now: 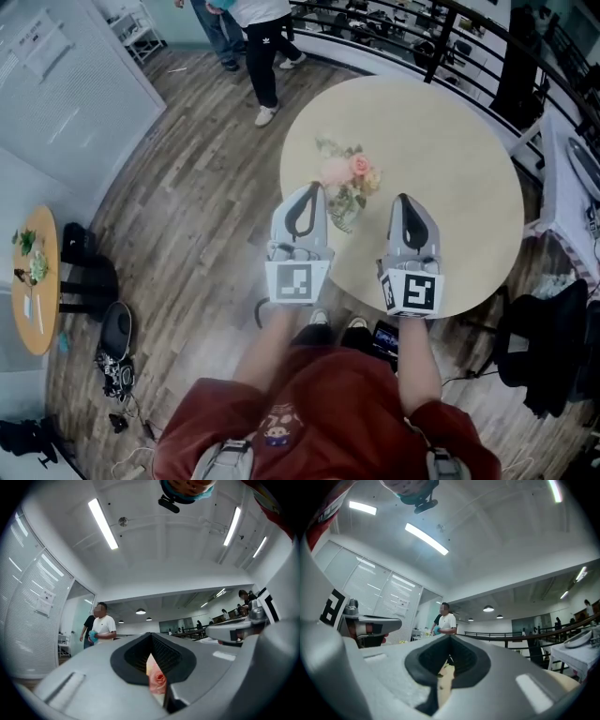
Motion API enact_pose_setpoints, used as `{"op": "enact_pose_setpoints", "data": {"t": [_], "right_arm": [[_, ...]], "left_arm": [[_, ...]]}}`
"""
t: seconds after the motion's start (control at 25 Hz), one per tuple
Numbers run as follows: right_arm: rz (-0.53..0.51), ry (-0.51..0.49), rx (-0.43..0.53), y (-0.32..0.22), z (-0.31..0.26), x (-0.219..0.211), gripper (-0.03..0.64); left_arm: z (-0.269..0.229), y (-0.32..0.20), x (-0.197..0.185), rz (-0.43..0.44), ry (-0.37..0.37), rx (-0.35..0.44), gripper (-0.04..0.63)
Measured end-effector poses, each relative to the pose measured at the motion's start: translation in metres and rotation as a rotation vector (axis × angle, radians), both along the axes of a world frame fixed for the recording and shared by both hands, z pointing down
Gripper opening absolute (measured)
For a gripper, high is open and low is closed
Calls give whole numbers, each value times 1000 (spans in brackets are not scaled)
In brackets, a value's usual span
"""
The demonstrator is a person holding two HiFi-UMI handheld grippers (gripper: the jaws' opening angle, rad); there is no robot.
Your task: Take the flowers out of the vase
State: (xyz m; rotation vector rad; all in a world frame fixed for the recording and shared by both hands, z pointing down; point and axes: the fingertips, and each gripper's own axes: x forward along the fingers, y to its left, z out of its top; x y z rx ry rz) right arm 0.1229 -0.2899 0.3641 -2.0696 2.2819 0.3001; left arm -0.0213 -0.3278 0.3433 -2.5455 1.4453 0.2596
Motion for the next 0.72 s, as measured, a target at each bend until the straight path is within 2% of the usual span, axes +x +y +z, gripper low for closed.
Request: {"op": "enact_pose_setpoints", "data": {"t": [0.44, 0.72], "right_arm": [[-146, -24, -43, -14, 25, -17, 3], [-217, -25, -112, -19, 48, -29, 74]], "left_arm": [[18, -2, -20, -129, -22, -37, 8], [21, -1, -25, -164, -21, -51, 8]]}}
